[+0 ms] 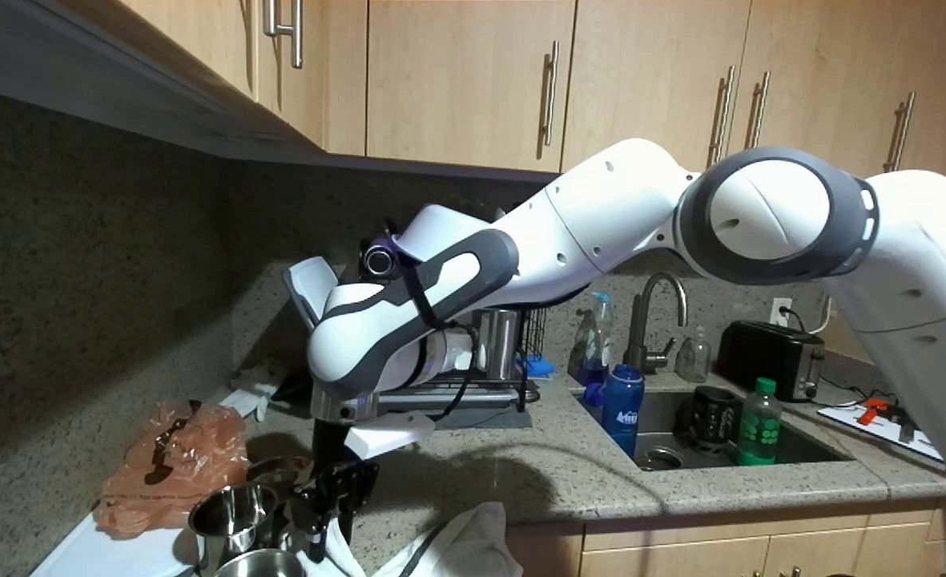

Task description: Move the white towel to the right

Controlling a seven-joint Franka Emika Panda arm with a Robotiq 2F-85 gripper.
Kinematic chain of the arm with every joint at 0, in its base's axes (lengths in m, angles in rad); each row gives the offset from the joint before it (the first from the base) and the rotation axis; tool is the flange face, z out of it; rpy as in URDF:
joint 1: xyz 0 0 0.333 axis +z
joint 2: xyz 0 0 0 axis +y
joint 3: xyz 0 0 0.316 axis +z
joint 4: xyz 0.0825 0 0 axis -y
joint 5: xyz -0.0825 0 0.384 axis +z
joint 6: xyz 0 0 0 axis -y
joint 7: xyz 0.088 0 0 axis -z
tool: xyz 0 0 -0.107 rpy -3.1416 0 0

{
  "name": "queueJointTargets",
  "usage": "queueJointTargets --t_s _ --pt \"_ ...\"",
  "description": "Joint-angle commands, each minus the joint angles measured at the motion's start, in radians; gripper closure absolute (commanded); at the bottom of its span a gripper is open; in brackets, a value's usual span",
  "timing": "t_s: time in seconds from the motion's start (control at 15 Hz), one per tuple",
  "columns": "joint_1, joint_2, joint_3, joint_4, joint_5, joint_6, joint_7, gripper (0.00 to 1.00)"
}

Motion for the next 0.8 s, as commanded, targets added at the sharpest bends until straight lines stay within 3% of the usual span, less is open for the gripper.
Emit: queueJointTargets --t_s 0.0,0.13,0.2,0.73 --pt "0.008 0.013 -0.005 0.031 -0.019 -0.015 0.03 0.84" --pt "0.006 0.011 -0.004 0.028 -0.016 -0.008 0.029 0.98" --pt "0.006 0.009 -0.003 0.026 -0.015 -0.006 0.027 1.0" --pt "-0.003 -0.097 0.013 -0.069 0.02 0.103 0.039 0.99"
